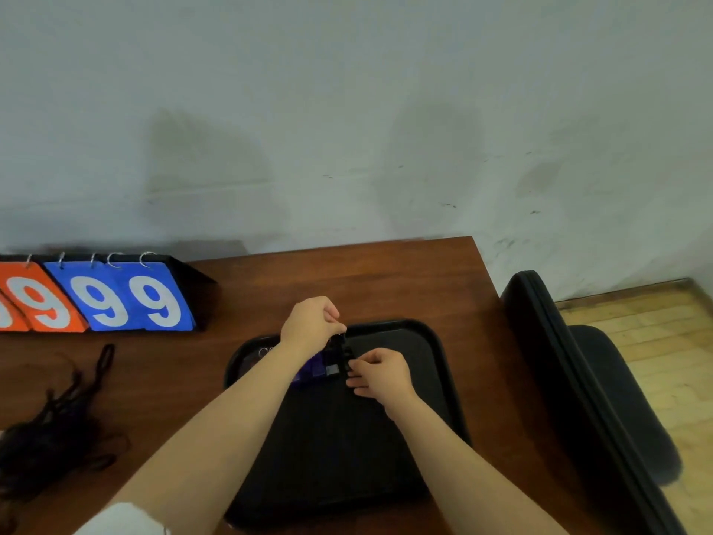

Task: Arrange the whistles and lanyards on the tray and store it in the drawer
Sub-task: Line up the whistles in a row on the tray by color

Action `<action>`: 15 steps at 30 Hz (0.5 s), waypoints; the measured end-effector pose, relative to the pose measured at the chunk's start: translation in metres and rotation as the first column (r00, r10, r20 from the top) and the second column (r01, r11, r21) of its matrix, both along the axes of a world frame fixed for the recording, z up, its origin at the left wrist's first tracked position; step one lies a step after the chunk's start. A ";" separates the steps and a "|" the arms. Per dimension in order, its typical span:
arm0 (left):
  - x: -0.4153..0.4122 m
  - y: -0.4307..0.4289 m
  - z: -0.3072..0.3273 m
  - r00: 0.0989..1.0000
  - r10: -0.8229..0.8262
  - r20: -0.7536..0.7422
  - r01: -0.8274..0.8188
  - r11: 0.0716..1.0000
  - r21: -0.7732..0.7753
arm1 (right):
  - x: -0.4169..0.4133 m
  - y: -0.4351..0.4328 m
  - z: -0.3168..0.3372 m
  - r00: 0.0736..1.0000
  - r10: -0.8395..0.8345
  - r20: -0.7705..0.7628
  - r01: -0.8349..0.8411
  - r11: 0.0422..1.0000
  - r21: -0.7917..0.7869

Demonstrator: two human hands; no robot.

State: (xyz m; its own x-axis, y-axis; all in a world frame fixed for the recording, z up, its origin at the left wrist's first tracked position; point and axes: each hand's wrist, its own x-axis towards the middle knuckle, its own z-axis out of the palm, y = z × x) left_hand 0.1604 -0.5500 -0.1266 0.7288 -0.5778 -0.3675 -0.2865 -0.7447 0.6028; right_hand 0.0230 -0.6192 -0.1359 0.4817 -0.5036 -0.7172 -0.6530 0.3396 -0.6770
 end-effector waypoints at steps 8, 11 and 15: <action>0.002 -0.002 -0.011 0.999 -0.028 0.015 0.028 1.000 0.005 | 0.001 -0.004 -0.006 0.998 0.053 0.014 -0.054 0.998 0.013; 0.002 -0.002 -0.011 0.999 -0.038 0.033 0.038 0.999 0.005 | 0.003 -0.004 -0.006 0.997 0.072 -0.007 -0.072 0.997 -0.002; 0.003 -0.001 -0.012 0.999 -0.018 0.031 0.018 1.000 0.015 | 0.004 -0.005 -0.006 0.995 0.090 -0.031 -0.090 0.996 -0.003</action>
